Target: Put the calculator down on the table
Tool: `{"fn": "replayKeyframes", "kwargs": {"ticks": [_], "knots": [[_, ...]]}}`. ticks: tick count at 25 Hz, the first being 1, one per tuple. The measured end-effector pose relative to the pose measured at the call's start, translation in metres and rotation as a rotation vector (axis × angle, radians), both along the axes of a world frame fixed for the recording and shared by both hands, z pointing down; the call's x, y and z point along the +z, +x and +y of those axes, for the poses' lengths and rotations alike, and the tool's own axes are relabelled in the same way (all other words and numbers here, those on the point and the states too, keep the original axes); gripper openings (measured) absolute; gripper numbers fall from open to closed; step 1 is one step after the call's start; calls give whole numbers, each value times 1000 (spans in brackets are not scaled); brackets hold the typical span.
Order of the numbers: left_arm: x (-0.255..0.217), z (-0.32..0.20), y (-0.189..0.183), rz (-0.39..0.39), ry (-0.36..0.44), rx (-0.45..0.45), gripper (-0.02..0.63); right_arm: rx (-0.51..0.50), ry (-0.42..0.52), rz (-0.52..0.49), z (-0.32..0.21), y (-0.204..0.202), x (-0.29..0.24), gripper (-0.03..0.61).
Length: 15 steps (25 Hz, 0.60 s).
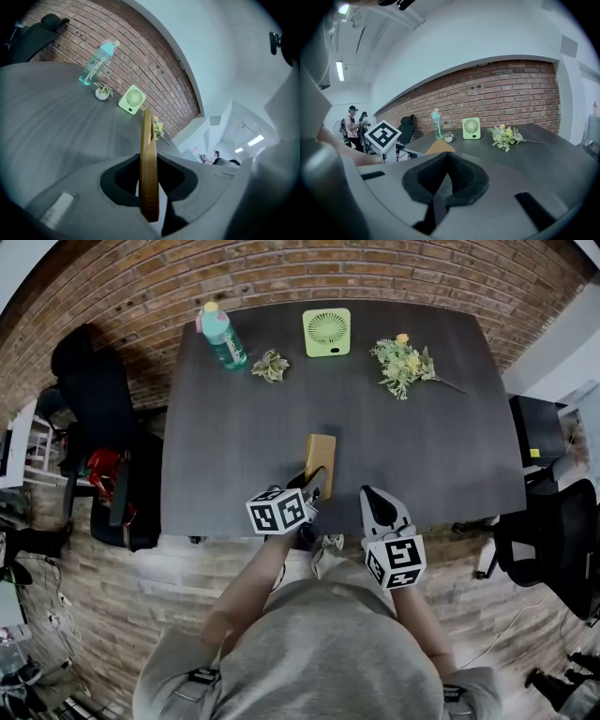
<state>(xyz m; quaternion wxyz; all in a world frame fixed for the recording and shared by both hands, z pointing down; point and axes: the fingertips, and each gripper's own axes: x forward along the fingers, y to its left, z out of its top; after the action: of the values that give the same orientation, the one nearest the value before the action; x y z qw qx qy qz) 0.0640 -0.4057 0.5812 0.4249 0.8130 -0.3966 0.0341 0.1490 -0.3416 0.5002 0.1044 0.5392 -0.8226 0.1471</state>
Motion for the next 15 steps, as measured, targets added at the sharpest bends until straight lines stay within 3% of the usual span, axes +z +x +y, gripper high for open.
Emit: {"fn": "replayKeyframes", "kwargs": {"ticks": [15], "knots": [[49, -15, 16, -52, -129, -23, 90, -15, -26, 9, -10, 13, 9, 2]]}}
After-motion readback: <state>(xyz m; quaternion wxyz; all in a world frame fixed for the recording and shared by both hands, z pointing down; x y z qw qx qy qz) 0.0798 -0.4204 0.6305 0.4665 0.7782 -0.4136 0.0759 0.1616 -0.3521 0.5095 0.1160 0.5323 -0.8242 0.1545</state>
